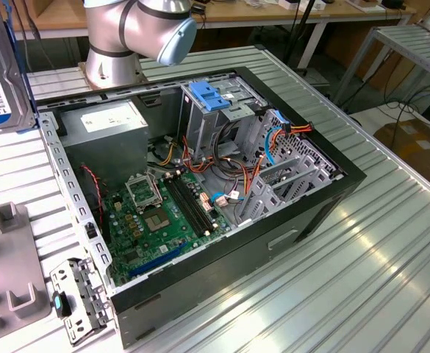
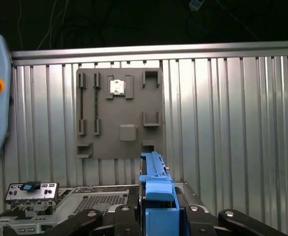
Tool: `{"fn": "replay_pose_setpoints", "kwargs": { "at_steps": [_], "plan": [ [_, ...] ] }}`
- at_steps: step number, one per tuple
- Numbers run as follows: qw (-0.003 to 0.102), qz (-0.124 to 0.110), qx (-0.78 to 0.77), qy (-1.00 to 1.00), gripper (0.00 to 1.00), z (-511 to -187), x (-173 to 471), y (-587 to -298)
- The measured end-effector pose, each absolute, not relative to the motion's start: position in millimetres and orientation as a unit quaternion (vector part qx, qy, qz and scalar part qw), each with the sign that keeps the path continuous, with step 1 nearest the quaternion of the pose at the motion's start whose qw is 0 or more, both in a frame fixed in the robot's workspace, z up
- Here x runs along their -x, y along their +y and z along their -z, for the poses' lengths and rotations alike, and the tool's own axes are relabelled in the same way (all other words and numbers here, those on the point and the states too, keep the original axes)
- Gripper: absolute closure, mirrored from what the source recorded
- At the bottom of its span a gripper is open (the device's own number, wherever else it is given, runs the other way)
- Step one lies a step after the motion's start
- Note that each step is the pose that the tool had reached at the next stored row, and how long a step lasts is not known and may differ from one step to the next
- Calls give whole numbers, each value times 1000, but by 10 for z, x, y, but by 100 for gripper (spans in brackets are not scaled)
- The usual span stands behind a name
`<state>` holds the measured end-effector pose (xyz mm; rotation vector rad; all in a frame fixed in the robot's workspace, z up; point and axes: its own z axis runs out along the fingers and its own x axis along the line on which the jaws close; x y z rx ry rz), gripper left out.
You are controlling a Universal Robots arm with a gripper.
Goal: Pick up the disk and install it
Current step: 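Pick up the disk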
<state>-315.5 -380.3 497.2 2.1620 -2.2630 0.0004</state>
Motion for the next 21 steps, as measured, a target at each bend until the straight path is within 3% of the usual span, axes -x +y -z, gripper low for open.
{"fn": "replay_pose_setpoints", "kwargs": {
  "at_steps": [21],
  "plan": [
    [6, 0, -691, -723, 63, -4971, 2781, -3954]
  ]
}}
